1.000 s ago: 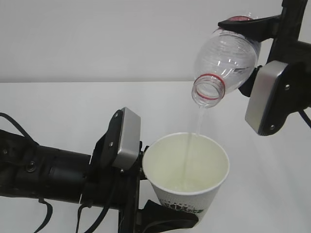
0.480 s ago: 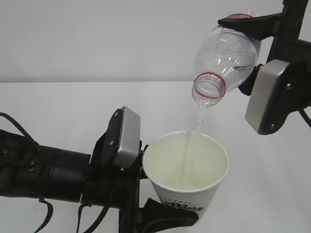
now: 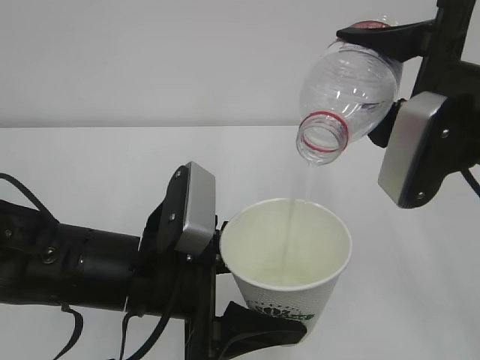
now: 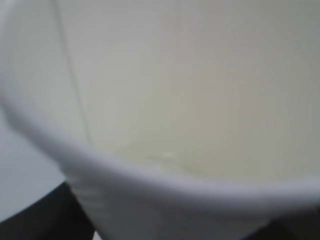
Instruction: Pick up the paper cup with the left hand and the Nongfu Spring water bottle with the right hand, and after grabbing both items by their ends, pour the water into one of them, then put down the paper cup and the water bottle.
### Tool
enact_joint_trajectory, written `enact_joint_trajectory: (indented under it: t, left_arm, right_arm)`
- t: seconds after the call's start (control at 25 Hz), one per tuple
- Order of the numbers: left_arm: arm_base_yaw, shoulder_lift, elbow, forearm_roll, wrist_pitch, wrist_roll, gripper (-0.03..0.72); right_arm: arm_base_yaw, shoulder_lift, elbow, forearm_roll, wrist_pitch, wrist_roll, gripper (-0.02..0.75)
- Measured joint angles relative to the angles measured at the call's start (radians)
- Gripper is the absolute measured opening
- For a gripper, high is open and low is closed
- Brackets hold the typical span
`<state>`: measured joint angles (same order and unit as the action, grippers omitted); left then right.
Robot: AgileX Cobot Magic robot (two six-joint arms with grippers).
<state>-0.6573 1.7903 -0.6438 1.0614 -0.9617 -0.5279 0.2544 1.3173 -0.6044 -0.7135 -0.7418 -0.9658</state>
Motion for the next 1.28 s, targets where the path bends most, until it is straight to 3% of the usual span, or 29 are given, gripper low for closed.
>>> enact_joint_trajectory:
  t: [1.28]
  left_arm:
    - [0.000,0.000,0.000,0.000,0.030,0.000,0.533]
  right_arm:
    - [0.000,0.000,0.000,0.002,0.000,-0.017,0.463]
